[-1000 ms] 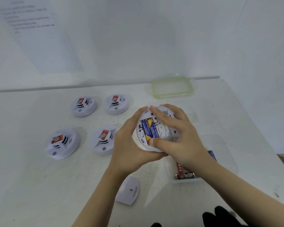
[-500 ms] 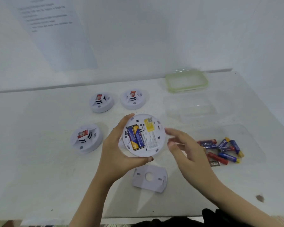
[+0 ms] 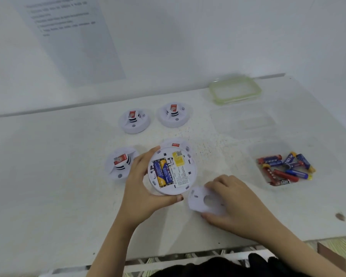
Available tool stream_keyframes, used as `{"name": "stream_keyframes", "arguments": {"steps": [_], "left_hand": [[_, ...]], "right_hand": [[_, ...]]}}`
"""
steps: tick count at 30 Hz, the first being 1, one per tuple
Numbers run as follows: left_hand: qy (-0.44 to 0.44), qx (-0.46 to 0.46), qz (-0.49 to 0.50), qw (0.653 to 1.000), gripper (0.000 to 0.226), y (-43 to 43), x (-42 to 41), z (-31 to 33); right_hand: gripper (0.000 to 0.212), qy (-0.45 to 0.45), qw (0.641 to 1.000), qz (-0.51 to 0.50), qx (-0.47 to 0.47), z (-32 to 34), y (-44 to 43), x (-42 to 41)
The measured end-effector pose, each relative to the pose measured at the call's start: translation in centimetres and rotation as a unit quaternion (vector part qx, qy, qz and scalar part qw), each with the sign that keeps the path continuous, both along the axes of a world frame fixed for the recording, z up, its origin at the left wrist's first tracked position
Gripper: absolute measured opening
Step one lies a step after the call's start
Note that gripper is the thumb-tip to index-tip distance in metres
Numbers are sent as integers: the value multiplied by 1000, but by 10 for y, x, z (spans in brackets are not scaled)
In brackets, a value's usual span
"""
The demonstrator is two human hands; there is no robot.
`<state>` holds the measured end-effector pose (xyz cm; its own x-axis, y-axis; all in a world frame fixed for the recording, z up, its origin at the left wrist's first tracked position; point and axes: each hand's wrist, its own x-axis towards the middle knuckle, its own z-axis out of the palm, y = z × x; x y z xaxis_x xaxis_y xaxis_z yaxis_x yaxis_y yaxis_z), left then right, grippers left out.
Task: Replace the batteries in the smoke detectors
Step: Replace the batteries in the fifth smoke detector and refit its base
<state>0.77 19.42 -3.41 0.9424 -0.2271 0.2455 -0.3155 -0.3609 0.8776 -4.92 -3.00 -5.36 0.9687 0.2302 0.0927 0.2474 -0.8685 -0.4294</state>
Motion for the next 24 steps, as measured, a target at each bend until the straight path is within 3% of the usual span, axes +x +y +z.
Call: {"name": "stream_keyframes", "arguments": {"steps": [3,6,9,16,24], "left_hand": [[23,-3,-3,1000,96,7,0,0],[32,8,-12,999,98,15,2,-1],[40,6,-27,999,100,18,3,-2],[46,4,-60,997,107,18,3,3],[35,11,-70,997,105,22,5,10]], "right_hand": [[63,32,987,-95,126,7,5,2],[44,-22,945,-207,252,14,10,6],[44,-39,919,-216,328,24,17,13],[60,-73,981,-12,178,47,39,23],[61,-52,988,25,142,56,45,31]]}}
